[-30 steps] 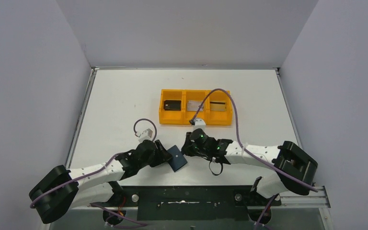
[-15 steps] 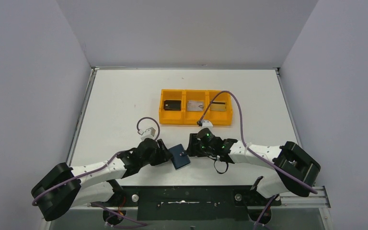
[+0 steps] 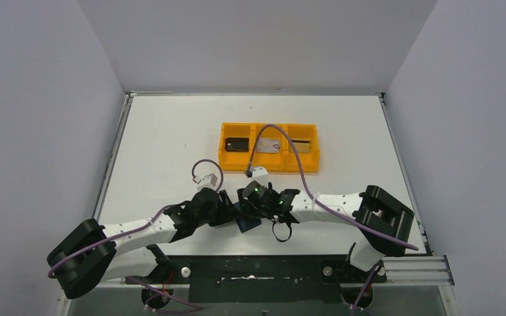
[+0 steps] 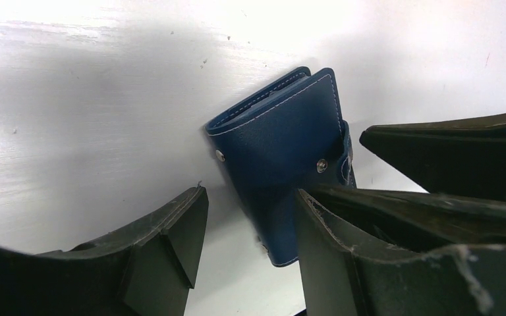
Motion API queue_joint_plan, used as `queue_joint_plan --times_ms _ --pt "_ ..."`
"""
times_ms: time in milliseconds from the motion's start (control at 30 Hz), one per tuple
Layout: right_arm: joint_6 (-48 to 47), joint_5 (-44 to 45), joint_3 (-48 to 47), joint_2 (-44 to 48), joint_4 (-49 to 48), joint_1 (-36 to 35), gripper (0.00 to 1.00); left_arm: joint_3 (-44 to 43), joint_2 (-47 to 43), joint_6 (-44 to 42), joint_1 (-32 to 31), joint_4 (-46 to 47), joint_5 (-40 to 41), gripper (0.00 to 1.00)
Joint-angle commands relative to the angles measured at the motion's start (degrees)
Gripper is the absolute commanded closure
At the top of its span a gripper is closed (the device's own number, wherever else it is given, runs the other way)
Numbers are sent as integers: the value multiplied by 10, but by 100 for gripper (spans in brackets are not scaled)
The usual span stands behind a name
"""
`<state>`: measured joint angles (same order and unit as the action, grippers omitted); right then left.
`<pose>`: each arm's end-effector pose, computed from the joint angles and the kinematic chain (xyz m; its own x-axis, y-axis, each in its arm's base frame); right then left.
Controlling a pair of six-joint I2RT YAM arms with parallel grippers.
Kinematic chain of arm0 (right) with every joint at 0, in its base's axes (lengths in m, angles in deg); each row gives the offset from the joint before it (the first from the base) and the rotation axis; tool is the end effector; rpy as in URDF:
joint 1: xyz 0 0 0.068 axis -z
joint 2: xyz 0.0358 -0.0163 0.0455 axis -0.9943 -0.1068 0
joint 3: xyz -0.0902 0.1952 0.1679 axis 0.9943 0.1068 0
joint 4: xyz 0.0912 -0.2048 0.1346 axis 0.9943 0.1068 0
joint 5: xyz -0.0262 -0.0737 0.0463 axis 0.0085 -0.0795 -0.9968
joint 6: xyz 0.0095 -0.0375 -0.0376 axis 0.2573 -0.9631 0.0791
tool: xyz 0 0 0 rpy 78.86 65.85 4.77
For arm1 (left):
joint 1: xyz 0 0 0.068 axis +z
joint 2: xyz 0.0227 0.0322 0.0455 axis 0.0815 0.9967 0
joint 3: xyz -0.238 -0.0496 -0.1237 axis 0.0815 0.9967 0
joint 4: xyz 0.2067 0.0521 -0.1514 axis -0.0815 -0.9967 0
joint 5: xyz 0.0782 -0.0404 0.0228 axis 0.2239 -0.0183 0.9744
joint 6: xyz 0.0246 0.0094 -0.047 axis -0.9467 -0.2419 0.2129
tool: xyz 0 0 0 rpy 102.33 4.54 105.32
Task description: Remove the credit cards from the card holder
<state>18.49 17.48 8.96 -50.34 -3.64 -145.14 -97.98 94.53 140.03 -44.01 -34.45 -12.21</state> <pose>0.1550 0.2714 0.1778 -0.8332 -0.1191 -0.5400 -0.3465 0.8734 0.3421 0.1379 -0.1508 0.1408 -0.8310 -0.3432 -0.4378 -0.0337 0.8165 -0.5763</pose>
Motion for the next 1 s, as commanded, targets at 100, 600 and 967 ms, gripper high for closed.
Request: queue_joint_plan --times_ms 100,600,967 --pt "6 106 -29 -16 61 -10 40 -2 -3 -15 -2 -33 3 50" --pt "12 89 -1 17 15 10 69 -9 -4 -17 -2 -39 4 50" --pt "-1 54 16 19 -12 31 85 5 -34 -12 -3 -32 6 49"
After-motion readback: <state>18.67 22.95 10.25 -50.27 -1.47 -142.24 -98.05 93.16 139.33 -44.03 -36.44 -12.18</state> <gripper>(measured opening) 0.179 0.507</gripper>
